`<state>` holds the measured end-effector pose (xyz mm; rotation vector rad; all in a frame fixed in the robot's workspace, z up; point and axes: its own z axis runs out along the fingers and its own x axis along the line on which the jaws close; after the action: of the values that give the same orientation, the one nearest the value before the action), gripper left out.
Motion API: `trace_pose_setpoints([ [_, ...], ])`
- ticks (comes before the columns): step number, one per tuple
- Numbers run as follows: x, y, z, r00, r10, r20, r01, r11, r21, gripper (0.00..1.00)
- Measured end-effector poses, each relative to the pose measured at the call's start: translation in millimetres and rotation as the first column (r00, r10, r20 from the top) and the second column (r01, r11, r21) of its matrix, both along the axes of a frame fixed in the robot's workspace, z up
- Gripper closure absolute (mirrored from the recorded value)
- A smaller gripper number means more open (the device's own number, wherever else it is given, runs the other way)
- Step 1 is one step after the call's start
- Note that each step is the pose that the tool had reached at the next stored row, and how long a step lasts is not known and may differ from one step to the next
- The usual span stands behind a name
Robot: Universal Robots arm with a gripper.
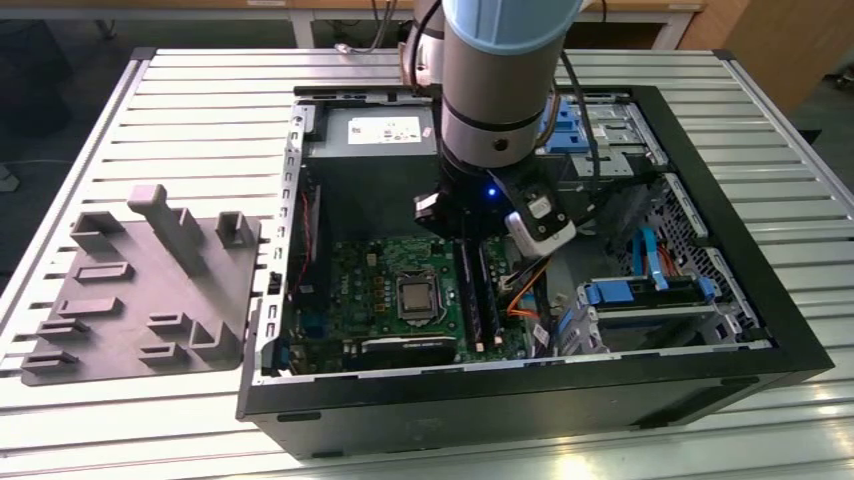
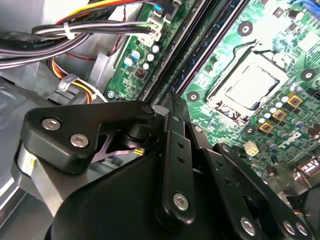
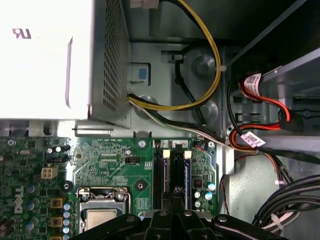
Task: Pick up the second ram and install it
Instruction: 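Press down the second ram until it locks into place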
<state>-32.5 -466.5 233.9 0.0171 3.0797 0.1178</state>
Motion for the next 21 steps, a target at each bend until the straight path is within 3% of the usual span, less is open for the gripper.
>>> trace_pose_setpoints([
  [13, 0.0, -14.8, 0.0, 1.0, 0.0, 0.0001, 0.0, 1.0, 0.0, 0.89],
  [15, 0.0, -18.2, 0.0, 1.0, 0.0, 0.0, 0.0, 1.0, 0.0, 0.89],
  [16, 0.0, -22.4, 0.0, 1.0, 0.0, 0.0, 0.0, 1.0, 0.0, 0.89],
  [21, 0.0, -30.6, 0.0, 1.0, 0.0, 0.0, 0.0, 1.0, 0.0, 0.89],
])
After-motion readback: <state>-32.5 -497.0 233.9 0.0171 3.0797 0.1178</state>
